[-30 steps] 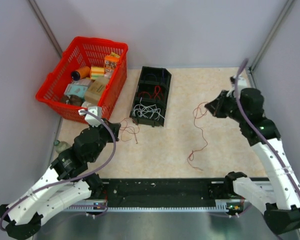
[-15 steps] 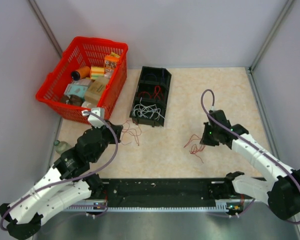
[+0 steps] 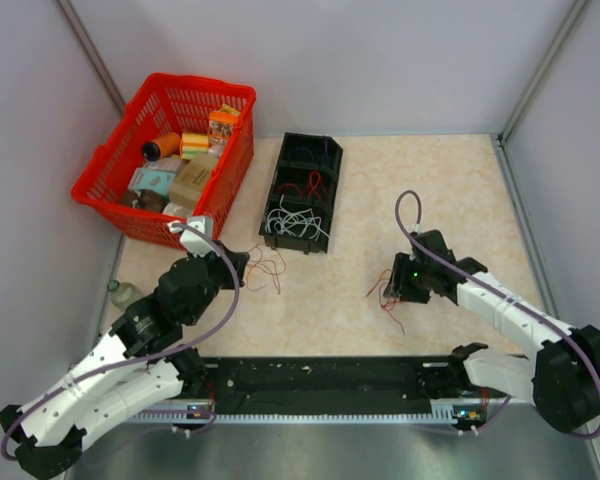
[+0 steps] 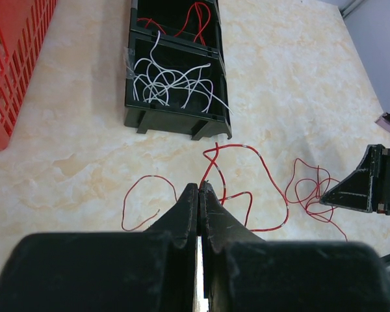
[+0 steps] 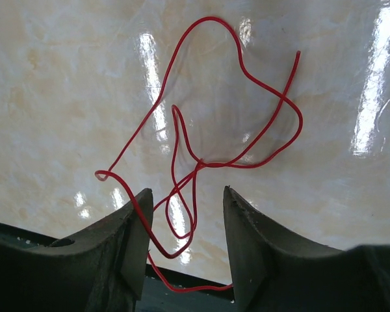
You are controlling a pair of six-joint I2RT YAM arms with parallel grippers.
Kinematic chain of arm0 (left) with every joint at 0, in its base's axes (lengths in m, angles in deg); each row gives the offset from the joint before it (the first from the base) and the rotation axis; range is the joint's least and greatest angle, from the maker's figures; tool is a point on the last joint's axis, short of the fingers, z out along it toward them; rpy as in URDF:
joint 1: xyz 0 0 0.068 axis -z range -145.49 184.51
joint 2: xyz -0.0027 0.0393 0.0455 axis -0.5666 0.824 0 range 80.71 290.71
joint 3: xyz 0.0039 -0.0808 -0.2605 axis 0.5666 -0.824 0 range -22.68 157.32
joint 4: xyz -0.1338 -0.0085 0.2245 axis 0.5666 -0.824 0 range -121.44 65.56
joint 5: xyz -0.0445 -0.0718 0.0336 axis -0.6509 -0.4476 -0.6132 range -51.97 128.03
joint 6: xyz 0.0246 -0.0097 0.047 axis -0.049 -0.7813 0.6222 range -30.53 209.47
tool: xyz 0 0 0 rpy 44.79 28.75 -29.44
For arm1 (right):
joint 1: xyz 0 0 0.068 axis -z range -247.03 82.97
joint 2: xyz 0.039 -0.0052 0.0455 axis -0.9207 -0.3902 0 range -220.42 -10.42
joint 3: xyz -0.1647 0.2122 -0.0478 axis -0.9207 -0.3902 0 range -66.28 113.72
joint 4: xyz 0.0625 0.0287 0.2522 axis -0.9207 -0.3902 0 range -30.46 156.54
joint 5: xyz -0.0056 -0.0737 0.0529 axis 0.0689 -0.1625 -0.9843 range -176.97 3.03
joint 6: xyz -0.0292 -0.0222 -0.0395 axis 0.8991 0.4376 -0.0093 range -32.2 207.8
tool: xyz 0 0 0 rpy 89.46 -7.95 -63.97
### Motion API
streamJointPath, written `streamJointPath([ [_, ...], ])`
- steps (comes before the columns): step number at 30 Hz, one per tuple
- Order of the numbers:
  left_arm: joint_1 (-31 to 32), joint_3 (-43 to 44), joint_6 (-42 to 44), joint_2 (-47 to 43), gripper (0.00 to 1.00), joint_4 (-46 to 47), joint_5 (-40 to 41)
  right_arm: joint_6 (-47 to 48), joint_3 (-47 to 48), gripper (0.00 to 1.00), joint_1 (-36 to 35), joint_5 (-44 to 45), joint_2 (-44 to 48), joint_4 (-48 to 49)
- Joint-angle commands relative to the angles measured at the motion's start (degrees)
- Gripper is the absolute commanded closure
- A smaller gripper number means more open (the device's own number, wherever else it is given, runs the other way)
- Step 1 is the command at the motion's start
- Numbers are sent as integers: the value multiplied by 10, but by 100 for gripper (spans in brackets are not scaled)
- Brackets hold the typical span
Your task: Untangle the cables
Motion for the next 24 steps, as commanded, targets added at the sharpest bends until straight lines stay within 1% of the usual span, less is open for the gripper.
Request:
streamJointPath([
  [1,-2,0,-6,6,100,33,-8,-9,-11,53,-13,-16,-14,47],
  [4,-2,-2,-5,7,100,36,-8,-9,-21,54,-16,-17,-27,75],
  [5,-2,-3,-6,7,100,37,-8,-10,-23,56,-16,-17,-33,89],
  [6,-2,-3,-5,9,100,39,-8,-8,-21,60,-17,-17,-44,99],
  [7,-2,-2,-6,11,100,40,-11,-9,-18,68,-17,-10,-51,103],
  [8,-2,-3,-5,12,100,40,-12,-10,-13,77,-20,2,-53,105],
  [10,-2,-3,-5,13,100,40,-12,-7,2,99,-26,24,-57,102],
  [12,-1,-4,-5,13,100,41,-11,1,33,100,-34,41,-57,94],
  [16,-2,-13,-7,17,100,47,-15,42,145,100,-40,53,-63,86],
  [20,-1,-25,-21,21,100,58,-27,72,285,100,-39,45,-117,86],
  [24,-1,-45,-33,21,100,77,-42,84,396,100,-39,8,-190,113],
])
